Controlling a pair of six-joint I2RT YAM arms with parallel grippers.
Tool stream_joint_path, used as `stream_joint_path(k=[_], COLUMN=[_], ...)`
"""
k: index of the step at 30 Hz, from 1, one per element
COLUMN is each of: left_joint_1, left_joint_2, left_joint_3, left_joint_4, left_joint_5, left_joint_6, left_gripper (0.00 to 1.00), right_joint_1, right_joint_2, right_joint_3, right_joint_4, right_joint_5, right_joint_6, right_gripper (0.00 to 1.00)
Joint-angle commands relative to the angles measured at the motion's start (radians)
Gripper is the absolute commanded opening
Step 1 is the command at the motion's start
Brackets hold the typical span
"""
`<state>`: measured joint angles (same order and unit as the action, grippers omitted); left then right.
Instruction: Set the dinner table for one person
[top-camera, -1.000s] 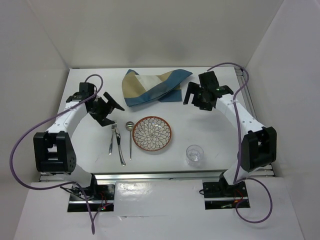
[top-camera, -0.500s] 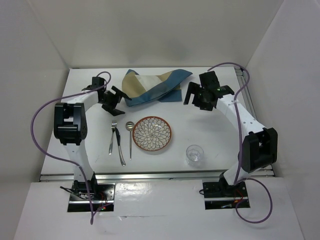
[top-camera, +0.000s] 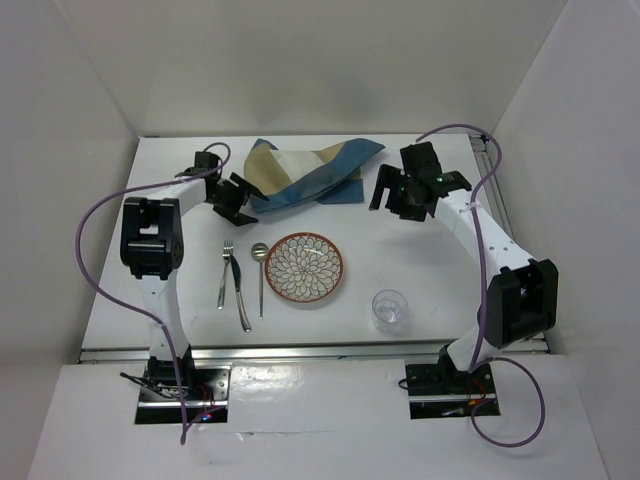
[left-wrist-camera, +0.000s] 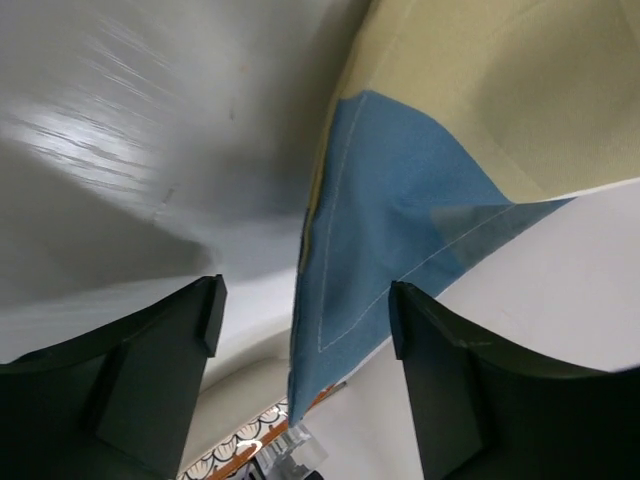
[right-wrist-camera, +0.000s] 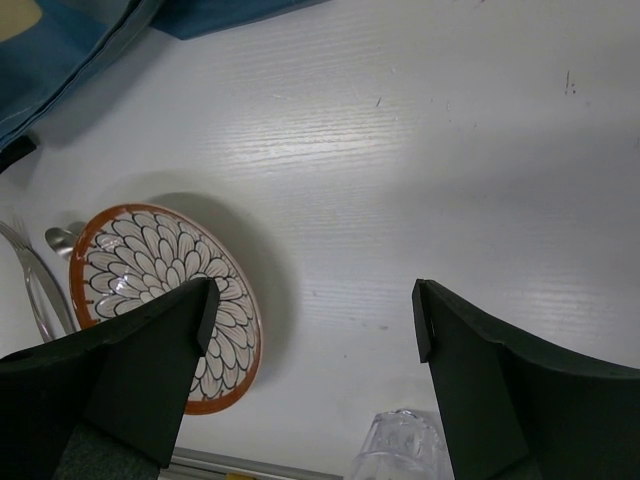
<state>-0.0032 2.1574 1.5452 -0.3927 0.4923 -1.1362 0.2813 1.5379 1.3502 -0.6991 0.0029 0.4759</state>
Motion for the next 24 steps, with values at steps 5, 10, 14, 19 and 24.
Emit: stream_joint_path(k=[5, 10, 14, 19, 24], left_joint_1=[-0.017, -0.017, -0.007, -0.007, -0.007], left_joint_2=[0.009, 0.009, 0.009, 0.009, 0.009], left_joint_3=[0.053, 0.139, 0.196, 0.237, 0.300], left_joint_4=[0.031, -0.011, -0.061, -0.116, -0.165], left_joint_5=[0.017, 0.017, 0.038, 0.060, 0.049], left_joint_6=[-0.031, -0.010, 0.052, 0.101, 0.153], left_gripper=[0.60, 0.07, 0.00, 0.00, 0.00], right_joint_1=[-0.017, -0.138, -0.240, -0.254, -0.243], right_joint_2=[0.043, 0.148, 0.238, 0.433, 0.660], right_joint_3=[0.040, 0.064, 0.075, 0.205, 0.403], right_joint_4=[0.047, 0.142, 0.317, 0.444, 0.492], right_joint_5=[-0.047, -0.249, -0.437, -0.523, -0.514], right_joint_6=[-0.011, 0.003, 0.098, 0.202, 0.318], right_gripper=[0.87, 0.93, 0.96, 0.92, 0.92])
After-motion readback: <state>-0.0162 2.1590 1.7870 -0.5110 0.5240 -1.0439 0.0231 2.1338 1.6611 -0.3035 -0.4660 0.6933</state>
